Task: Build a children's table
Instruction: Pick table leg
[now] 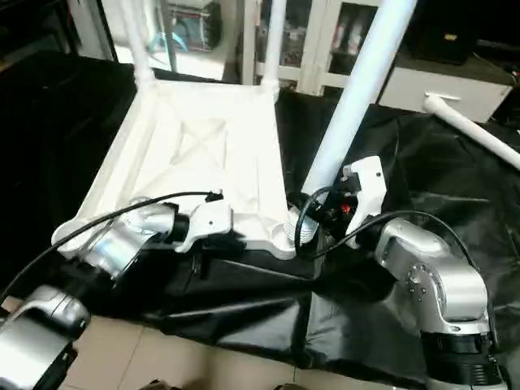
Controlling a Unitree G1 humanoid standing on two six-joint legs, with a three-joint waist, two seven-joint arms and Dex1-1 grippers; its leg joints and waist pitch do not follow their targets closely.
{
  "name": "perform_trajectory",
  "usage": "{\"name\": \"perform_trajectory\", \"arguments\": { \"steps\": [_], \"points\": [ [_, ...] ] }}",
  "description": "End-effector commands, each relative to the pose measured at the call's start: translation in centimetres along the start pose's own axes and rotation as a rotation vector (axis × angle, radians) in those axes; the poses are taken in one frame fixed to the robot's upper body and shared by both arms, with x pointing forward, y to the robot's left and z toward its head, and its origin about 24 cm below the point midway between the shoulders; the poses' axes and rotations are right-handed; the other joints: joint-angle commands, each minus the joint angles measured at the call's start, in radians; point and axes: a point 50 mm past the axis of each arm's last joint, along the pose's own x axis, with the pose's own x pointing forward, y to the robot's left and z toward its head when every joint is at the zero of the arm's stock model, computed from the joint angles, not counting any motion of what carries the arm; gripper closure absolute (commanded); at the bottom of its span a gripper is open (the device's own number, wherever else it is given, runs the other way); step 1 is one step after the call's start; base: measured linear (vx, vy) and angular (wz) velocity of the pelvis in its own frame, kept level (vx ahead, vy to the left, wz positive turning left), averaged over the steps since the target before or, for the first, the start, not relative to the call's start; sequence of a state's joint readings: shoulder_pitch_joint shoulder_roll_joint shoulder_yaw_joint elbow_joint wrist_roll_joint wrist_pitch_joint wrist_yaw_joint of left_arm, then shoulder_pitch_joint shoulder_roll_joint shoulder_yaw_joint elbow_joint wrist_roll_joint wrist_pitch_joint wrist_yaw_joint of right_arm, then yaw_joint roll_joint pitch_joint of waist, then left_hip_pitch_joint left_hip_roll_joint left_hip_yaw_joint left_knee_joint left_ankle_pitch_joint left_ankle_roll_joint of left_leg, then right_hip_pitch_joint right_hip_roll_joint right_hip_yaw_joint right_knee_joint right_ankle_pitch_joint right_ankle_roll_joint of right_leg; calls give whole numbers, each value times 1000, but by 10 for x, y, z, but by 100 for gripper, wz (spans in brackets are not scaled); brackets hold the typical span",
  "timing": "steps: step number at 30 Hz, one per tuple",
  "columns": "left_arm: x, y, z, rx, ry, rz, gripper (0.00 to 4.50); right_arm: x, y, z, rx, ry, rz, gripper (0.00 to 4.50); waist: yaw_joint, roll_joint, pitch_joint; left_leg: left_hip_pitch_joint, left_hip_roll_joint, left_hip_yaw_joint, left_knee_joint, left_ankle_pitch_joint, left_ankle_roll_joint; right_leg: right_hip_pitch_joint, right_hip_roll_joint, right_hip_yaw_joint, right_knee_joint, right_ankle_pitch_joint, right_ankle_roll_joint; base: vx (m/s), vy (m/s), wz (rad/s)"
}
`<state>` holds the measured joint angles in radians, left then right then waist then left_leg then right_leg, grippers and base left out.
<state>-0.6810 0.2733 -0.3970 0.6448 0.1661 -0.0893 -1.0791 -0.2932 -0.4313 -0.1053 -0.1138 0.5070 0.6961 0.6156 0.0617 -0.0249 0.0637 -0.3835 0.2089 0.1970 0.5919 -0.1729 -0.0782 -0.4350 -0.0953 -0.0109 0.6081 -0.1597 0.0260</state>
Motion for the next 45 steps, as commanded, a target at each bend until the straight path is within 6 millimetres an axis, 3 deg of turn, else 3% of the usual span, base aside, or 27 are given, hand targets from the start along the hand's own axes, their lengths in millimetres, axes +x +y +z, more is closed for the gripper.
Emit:
{"name": "perform_trajectory", "arguments": {
  "steps": [1, 12, 13, 19, 33, 36, 38, 45],
  "points": [
    [10, -14, -7, -113, -51, -34, 388, 0, 1, 6, -24, -26, -5, 264, 2, -13, -55, 13, 8, -3, -74, -261, 22, 44, -22, 13, -80, -284, -172, 0, 0, 0],
    [0, -10, -2, -90, -40, -44, 353, 0, 1, 8, -31, -26, 4, 264, 2, -12, -59, 12, 8, 0, -74, -204, 34, 49, -19, 12, -73, -181, -187, 0, 0, 0],
    [-1, -9, -3, -86, -28, -48, 353, 0, 1, 8, -32, -25, 6, 264, 3, -8, -59, 13, 8, -1, -74, -201, 35, 49, -20, 12, -73, -174, -191, 0, 0, 0],
    [-6, -2, -8, -74, 21, -37, 353, -1, 2, 7, -35, -22, 13, 264, -1, -8, -55, 14, 9, -2, -78, -249, 17, 47, -21, 13, -80, -239, -177, 0, 0, 0],
    [-15, 5, -9, -75, 48, -42, 353, 0, 2, 9, -45, -20, 19, 264, 0, -7, -57, 14, 9, -2, -79, -239, 12, 48, -21, 13, -76, -209, -184, 0, 0, 0],
    [-15, 5, -10, -82, 46, -35, 370, 0, 2, 10, -46, -21, 20, 264, 1, -7, -59, 14, 9, -1, -77, -222, 17, 49, -21, 13, -74, -185, -193, 0, 0, 0],
    [-15, 6, -10, -85, 40, -27, 405, 0, 2, 10, -47, -21, 19, 264, 1, -7, -58, 14, 9, -1, -77, -223, 19, 50, -21, 13, -74, -182, -197, 0, 0, 0],
    [-10, 0, -12, -91, 45, -46, 450, 1, 2, 7, -51, -11, 21, 264, 0, -8, -59, 14, 9, -2, -78, -249, 10, 49, -22, 13, -79, -239, -182, 0, 0, 0]
  ]
}}
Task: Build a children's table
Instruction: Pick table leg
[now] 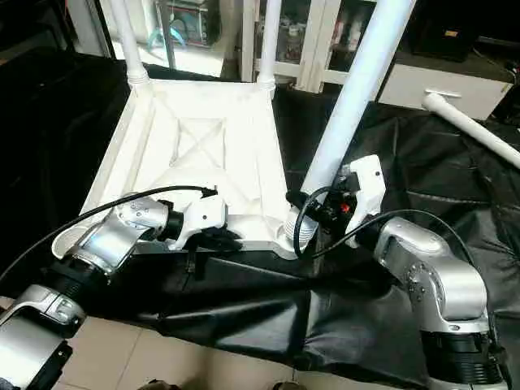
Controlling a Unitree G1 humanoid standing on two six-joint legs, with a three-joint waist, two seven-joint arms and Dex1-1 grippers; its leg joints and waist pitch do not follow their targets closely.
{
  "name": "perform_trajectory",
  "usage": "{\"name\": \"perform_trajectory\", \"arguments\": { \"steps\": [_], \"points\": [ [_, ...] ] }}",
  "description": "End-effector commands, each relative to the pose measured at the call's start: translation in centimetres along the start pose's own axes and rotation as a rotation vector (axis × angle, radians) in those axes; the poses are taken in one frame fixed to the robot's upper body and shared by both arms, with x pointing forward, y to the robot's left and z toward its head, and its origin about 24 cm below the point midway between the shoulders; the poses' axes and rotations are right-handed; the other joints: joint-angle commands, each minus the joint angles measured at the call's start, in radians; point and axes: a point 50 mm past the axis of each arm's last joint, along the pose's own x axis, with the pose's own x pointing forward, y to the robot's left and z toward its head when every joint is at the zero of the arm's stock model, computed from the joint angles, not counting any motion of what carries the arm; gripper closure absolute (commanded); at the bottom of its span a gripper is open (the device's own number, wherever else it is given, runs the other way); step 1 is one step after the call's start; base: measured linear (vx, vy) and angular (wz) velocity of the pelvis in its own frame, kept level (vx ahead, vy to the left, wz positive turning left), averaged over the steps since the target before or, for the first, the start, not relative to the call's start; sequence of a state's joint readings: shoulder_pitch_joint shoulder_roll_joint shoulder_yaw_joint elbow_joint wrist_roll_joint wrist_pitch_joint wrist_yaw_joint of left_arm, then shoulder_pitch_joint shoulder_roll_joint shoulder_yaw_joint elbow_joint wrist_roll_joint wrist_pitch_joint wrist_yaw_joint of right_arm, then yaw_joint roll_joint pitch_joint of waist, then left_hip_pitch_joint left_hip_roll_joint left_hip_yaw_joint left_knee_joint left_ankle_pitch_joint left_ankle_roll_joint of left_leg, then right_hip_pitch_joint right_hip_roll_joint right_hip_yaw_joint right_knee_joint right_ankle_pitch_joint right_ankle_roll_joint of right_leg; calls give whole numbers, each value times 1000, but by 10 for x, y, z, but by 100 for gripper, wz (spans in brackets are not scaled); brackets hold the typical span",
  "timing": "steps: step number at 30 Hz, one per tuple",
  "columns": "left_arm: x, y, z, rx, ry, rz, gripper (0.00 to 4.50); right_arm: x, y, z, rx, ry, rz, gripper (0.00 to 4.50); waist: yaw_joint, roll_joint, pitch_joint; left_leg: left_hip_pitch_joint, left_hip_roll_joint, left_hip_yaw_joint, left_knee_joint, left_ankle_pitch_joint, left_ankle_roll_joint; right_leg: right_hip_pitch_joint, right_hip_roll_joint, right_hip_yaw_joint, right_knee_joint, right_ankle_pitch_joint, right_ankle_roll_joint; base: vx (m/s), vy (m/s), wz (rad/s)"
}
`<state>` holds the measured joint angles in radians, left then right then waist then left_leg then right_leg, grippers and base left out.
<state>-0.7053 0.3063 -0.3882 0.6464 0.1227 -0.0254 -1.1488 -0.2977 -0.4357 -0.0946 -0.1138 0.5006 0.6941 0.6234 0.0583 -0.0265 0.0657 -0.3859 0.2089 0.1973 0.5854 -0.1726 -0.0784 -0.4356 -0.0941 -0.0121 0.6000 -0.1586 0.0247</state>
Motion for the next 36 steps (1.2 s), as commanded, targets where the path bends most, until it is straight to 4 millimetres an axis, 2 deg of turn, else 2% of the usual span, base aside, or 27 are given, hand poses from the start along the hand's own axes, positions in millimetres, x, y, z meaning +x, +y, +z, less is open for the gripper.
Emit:
{"name": "perform_trajectory", "arguments": {
  "steps": [1, 4, 6, 7, 15, 16, 18, 25, 32, 36],
  "points": [
    [3, -6, -11, -28, 36, -17, 450, 0, 1, 7, -42, -17, 13, 264, 3, -6, -62, 16, 9, -3, -72, -248, 9, 50, -24, 14, -71, -237, -181, 0, 0, 0],
    [5, -9, -12, -23, 42, -33, 450, 1, 2, 7, -58, -4, 23, 264, 4, -5, -64, 17, 9, -2, -70, -230, 13, 52, -22, 14, -67, -200, -190, 0, 0, 0],
    [6, -12, -13, -16, 44, -52, 450, 1, 2, 6, -73, 15, 28, 264, 4, -5, -64, 17, 9, -2, -69, -226, 16, 52, -22, 14, -66, -190, -194, 0, 0, 0],
    [7, -14, -14, -9, 45, -69, 450, 1, 0, 2, -84, 52, 34, 264, 4, -9, -66, 16, 9, -1, -68, -222, 18, 55, -22, 13, -65, -189, -196, 0, 0, 0],
    [8, -17, -12, -20, 23, -100, 450, 3, -1, -3, -92, 109, 54, 264, 5, -9, -68, 18, 10, 0, -65, -194, 38, 55, -23, 14, -61, -159, -212, 0, 0, 0],
    [8, -18, -12, -20, 22, -104, 450, 4, -1, -5, -88, 123, 65, 264, 5, -15, -69, 18, 11, 1, -64, -190, 42, 56, -24, 14, -59, -158, -215, 0, 0, 0],
    [8, -18, -12, -19, 22, -105, 450, 6, -1, -5, -78, 124, 72, 264, 5, -13, -69, 18, 11, 1, -63, -189, 45, 55, -24, 14, -59, -161, -218, 0, 0, 0],
    [8, -19, -13, -15, 26, -112, 450, 16, 2, -8, -63, 140, 112, 264, 7, -15, -71, 16, 9, 2, -59, -150, 59, 59, -24, 14, -53, -112, -232, 0, 0, 0],
    [7, -19, -13, -14, 30, -109, 450, 19, -2, -10, -71, 158, 106, 264, 5, -16, -69, 18, 10, 2, -60, -175, 51, 56, -24, 14, -57, -161, -222, 0, 0, 0],
    [7, -20, -13, -15, 30, -110, 450, 22, -5, -10, -54, 154, 92, 264, 4, -17, -71, 17, 9, 2, -59, -164, 56, 57, -24, 13, -54, -140, -227, 0, 0, 0]
  ]
}}
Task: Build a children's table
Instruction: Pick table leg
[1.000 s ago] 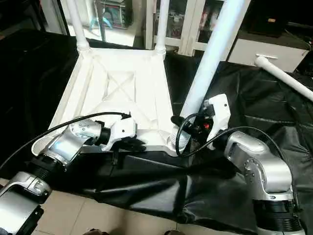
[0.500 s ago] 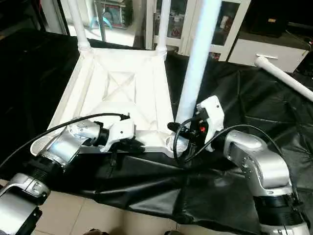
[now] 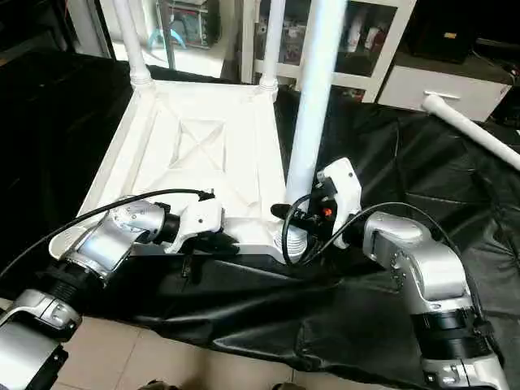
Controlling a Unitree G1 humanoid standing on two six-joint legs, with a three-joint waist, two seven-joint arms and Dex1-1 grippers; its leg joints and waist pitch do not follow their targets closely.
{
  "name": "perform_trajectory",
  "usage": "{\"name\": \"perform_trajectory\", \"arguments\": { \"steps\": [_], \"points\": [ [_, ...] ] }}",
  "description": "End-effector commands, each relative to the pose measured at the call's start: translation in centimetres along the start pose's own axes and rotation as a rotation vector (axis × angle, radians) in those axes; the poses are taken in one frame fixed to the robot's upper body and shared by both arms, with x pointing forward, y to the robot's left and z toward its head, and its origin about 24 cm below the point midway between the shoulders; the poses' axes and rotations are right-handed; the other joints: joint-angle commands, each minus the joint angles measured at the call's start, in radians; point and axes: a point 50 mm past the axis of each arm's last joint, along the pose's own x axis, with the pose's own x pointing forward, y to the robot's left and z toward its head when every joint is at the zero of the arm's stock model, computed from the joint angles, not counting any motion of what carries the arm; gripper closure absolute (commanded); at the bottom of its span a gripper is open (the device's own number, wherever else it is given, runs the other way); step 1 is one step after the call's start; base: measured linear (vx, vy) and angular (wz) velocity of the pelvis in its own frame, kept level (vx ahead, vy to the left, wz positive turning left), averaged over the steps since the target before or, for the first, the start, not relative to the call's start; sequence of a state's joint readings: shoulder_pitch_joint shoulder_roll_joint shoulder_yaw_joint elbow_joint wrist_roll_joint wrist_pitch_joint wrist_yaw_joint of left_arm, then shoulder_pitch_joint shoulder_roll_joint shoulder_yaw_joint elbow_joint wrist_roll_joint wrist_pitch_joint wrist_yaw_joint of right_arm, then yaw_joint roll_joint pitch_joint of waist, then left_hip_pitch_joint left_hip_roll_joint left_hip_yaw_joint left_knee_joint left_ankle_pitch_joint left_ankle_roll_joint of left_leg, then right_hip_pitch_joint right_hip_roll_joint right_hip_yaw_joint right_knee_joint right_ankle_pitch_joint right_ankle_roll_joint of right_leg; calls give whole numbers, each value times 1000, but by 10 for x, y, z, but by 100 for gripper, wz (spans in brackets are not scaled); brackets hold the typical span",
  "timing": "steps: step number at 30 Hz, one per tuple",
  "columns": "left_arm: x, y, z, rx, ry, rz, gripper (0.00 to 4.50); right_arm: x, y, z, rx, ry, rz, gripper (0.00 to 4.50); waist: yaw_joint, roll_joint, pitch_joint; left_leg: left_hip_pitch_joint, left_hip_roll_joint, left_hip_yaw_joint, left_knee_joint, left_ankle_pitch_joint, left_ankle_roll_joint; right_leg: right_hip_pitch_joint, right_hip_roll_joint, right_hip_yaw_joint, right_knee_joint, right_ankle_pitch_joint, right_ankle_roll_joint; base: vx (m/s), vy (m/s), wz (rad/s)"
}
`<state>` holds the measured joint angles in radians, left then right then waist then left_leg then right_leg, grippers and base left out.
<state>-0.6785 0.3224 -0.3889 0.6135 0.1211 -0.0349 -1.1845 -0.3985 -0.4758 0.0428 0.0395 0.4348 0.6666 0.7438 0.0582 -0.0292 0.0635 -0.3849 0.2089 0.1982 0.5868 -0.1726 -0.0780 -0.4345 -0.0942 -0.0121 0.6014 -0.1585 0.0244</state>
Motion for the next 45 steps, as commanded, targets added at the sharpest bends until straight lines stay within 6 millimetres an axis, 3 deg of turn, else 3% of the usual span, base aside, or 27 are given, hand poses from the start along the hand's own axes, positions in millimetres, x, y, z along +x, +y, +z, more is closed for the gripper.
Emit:
{"name": "perform_trajectory", "arguments": {
  "steps": [1, 16, 23, 35, 38, 41, 45],
  "points": [
    [10, -14, -10, -27, 31, -77, 450, 1, -5, -3, 14, 14, -34, 264, 4, -14, -68, 17, 9, 2, -60, -168, 55, 55, -24, 13, -57, -149, -228, 0, 0, 0],
    [8, -13, -11, -30, 25, -59, 450, -16, -17, -38, 151, -37, -141, 264, 6, -17, -69, 19, 10, 0, -65, -209, 46, 53, -22, 12, -61, -152, -221, 0, 0, 0],
    [7, -10, -10, -34, 24, -41, 450, -20, -6, -62, 213, -100, -186, 264, 6, -11, -65, 19, 11, -3, -72, -248, 30, 50, -22, 11, -68, -197, -202, 0, 0, 0],
    [8, -7, -10, -35, 30, -13, 450, -21, 21, -84, 128, -76, -173, 265, 4, -12, -59, 18, 13, -7, -82, -318, 13, 43, -22, 12, -81, -276, -158, 0, 0, 0],
    [7, -6, -10, -37, 31, -6, 450, -21, 24, -87, 130, -85, -176, 265, 4, -16, -58, 17, 13, -7, -83, -322, 15, 43, -22, 13, -83, -284, -151, 0, 0, 0],
    [8, -6, -10, -39, 31, -6, 450, -21, 26, -91, 120, -58, -174, 265, 2, -16, -55, 16, 13, -9, -86, -340, 12, 41, -23, 13, -86, -314, -143, 0, 0, 0],
    [8, -6, -10, -41, 31, -6, 450, -20, 26, -94, 101, -7, -170, 265, -3, -16, -46, 21, 12, -13, -93, -424, -6, 34, -24, 13, -100, -434, -113, 0, 0, 0]
  ]
}}
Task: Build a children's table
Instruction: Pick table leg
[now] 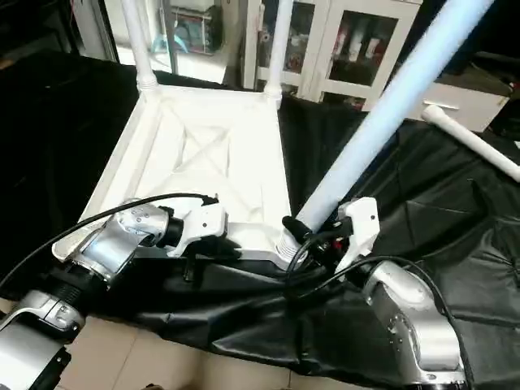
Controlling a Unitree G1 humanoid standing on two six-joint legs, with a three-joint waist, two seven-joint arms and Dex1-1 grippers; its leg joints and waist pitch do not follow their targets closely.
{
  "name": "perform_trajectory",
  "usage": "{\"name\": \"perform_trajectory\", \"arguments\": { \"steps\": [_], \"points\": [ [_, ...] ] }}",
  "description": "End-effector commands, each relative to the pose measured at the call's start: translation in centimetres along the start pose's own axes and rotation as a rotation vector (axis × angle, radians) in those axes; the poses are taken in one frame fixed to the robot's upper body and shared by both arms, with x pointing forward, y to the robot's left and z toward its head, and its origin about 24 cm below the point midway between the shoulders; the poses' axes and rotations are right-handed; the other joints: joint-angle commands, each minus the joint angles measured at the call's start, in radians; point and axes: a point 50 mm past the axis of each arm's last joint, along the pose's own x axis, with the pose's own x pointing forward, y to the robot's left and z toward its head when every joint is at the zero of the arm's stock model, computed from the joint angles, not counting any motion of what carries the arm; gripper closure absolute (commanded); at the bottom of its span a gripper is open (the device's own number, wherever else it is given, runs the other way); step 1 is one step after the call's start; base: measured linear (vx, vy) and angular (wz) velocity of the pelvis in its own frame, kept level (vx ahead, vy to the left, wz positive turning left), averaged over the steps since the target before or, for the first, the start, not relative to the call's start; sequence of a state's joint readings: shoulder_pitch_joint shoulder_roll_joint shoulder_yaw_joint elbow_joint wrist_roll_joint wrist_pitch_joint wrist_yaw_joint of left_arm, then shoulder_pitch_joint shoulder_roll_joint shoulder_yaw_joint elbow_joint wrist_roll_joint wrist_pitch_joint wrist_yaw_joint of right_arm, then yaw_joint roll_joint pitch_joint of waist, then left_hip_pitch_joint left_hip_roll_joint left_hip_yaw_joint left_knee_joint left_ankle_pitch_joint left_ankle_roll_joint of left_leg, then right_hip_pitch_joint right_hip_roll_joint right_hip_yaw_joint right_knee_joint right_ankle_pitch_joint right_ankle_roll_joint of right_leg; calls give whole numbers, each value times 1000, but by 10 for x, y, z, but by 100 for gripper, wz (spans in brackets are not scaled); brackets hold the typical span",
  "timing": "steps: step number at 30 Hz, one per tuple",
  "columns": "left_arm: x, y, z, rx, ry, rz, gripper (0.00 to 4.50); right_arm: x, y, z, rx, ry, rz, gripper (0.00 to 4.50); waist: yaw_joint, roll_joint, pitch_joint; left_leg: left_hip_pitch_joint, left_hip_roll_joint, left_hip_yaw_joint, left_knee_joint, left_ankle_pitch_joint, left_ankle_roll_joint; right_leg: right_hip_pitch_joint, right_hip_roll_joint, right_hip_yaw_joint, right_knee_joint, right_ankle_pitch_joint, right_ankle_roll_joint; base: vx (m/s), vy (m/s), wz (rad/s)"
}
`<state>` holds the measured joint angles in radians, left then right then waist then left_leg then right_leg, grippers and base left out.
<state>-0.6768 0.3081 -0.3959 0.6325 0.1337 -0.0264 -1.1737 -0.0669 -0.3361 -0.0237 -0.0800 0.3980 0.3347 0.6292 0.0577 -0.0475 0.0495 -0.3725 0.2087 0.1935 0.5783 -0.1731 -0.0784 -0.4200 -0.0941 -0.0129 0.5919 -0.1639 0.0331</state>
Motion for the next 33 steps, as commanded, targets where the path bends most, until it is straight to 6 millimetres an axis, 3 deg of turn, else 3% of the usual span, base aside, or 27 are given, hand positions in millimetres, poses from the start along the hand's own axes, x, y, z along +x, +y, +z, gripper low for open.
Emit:
{"name": "perform_trajectory", "arguments": {
  "steps": [1, 3, 4, 8, 15, 21, 23, 26, 29, 33],
  "points": [
    [2, -4, -7, -22, 18, 0, 450, -9, 3, -43, 60, 237, -3, 265, -5, 0, -29, 14, 11, -12, -86, -458, -11, 17, -26, 12, -98, -490, -106, 0, 0, 0],
    [2, -4, -7, -24, 16, 0, 450, -10, 5, -48, 46, 295, 24, 265, -6, -1, -33, 14, 13, -16, -89, -450, -14, 22, -27, 13, -99, -497, -93, 0, 0, 0],
    [3, -5, -8, -26, 15, -2, 450, -12, 6, -57, 28, 385, 52, 265, -5, -1, -33, 15, 14, -15, -93, -422, -9, 24, -25, 13, -98, -450, -98, 0, 0, 0],
    [3, -6, -8, -28, 12, -5, 450, -11, 4, -58, 33, 401, 47, 265, -7, -2, -34, 16, 15, -14, -95, -434, -11, 23, -23, 14, -98, -422, -110, 0, 0, 0],
    [2, -6, -8, -30, 13, -10, 450, -2, -3, -54, 40, 429, 49, 265, -21, -6, -32, 19, 13, -24, -97, -516, -25, 15, -27, 9, -112, -543, -83, 0, 0, 0],
    [3, -7, -7, -29, 1, -20, 450, 4, -9, -58, 40, 436, 4, 265, -29, -4, -29, 18, 13, -28, -100, -544, -32, 10, -26, 9, -115, -555, -80, 0, 0, 0],
    [4, -9, -7, -32, -5, -26, 450, 8, -11, -59, 50, 422, -17, 265, -35, -5, -27, 13, 11, -34, -102, -564, -36, 11, -28, 5, -118, -603, -68, 0, 0, 0],
    [4, -11, -7, -33, -6, -30, 450, 12, -10, -59, 47, 414, -21, 265, -40, -1, -24, 17, 10, -45, -106, -604, -42, 9, -29, -1, -127, -644, -53, 0, 0, 0],
    [4, -11, -8, -35, -6, -30, 450, 13, -10, -58, 52, 407, -21, 265, -43, 2, -27, 15, 13, -46, -112, -593, -44, 15, -28, -3, -125, -574, -71, 0, 0, 0],
    [4, -13, -8, -41, -7, -36, 450, 14, -12, -59, 48, 397, -41, 265, -49, 3, -22, 22, 12, -42, -111, -631, -43, 5, -27, -2, -131, -572, -85, 0, 0, 0]
  ]
}}
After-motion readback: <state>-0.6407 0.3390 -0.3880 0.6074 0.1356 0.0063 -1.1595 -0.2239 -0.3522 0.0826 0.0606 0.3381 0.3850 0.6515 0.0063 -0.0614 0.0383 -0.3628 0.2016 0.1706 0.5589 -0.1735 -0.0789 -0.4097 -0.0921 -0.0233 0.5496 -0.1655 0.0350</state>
